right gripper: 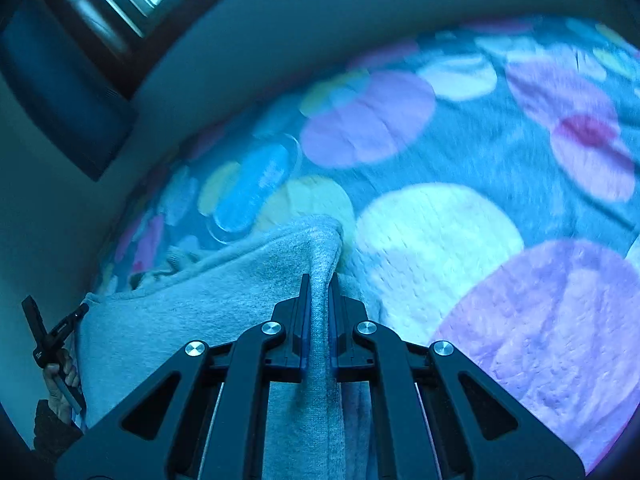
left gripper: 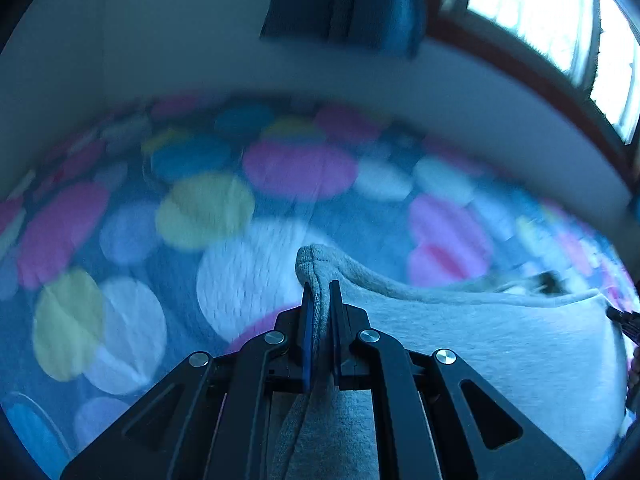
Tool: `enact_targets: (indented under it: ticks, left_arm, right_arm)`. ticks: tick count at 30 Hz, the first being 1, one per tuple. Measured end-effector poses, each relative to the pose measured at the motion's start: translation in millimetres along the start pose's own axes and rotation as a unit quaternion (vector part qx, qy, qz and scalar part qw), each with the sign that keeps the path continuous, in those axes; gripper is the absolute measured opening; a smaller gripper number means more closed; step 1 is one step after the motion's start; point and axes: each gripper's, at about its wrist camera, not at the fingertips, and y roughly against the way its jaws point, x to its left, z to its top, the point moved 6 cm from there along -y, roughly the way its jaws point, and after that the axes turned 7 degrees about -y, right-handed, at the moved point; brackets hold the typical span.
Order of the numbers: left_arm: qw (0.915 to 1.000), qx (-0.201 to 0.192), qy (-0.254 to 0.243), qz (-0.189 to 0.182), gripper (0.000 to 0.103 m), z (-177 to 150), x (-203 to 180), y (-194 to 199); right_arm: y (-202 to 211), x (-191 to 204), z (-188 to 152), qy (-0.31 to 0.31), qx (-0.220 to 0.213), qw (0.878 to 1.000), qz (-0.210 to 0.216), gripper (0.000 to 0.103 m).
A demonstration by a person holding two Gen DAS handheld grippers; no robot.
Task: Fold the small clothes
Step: 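Carry the held hem over the body toward the collar with both grippers, then open both grippers and release the hem onto the folded sweatshirt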
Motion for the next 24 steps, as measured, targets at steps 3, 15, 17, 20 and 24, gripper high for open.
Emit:
enact_targets:
  ticks: [3,15,17,20,24]
  left_arm:
    - [0.9998,0.017,-0.003,0.008,0.008,-11,3,-18]
    - [0.999,-0.026,-0.001,-0.036,0.061,-29,-18,71]
    - [0.998,-0.029,-0.009,-0.055,0.064,-47,-30,92]
    - [0.9975,-0.022,-0.029,-0.061,0.065,-74,-43,106]
    - [0.9982,0.02,-0.019,-0.054,0.065,-114,-42,95]
  right_arm:
    - [-3,-5,-2,-0.018,0.001,1.0,0.013,0.006]
    - [68,17,-36,-0.022,-0.016,0.997,0.067,0.025]
    - [88,23,-57,-0.017,-0.017,0.996,0.083,0.032]
    - [105,27,-89,-0.015,-0.011,0.995,0.095,0.04]
    - [108,18,-128,-0.015,0.007,0.997,0.071,0.042]
